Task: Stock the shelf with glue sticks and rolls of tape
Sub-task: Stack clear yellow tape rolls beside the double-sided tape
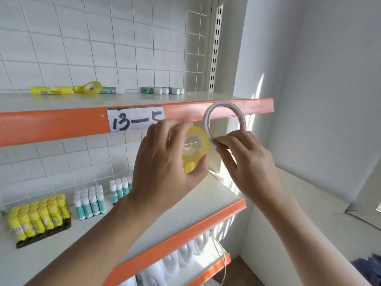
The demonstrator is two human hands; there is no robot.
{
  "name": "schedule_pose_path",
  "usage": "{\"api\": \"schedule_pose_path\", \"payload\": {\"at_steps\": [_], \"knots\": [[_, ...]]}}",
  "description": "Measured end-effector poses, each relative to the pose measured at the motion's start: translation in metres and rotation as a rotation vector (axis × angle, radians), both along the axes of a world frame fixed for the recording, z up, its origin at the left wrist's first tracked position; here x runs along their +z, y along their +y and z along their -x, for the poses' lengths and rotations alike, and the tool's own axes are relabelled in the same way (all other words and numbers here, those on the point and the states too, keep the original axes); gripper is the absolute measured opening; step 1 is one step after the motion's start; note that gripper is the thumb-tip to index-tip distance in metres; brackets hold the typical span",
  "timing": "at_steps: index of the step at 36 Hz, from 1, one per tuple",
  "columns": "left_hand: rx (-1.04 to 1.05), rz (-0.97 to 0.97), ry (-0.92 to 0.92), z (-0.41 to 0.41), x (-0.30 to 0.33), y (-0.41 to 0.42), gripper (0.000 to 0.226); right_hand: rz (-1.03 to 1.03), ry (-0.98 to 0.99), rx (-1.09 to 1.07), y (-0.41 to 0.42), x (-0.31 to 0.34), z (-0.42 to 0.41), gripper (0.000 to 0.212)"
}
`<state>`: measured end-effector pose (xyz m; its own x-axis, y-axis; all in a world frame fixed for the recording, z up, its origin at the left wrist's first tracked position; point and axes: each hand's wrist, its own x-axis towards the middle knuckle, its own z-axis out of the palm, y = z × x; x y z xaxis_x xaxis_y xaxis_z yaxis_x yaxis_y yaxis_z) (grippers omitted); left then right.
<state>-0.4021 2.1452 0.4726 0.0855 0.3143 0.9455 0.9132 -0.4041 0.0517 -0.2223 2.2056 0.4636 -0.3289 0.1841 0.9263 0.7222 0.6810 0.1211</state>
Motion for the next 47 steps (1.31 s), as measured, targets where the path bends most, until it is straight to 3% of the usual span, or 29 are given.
{"api": "schedule_pose_path", "payload": {"at_steps": [15, 23, 29, 36, 47], "knots": [[0.125, 0.368, -0.054, 0.015, -0.096, 0.069, 0.053, 0.216, -0.084, 0.062, 0.069, -0.099, 0.000, 0.012], [0.267, 0.509, -0.103, 0.008, -0.149, 0.117, 0.056, 0.370, -0.146, 0.108, 0.132, -0.157, -0.003, 0.027], [0.352, 0.700, -0.104, 0.004, -0.197, 0.133, 0.040, 0.518, -0.219, 0.152, 0.163, -0.210, -0.003, 0.005], [0.408, 0.876, -0.141, 0.012, -0.229, 0.138, 0.044, 0.753, -0.279, 0.132, 0.181, -0.254, 0.004, 0.008], [0.350, 0.958, -0.296, 0.026, -0.267, 0.142, 0.046, 0.931, -0.301, 0.119, 0.187, -0.272, 0.033, 0.017]]}}
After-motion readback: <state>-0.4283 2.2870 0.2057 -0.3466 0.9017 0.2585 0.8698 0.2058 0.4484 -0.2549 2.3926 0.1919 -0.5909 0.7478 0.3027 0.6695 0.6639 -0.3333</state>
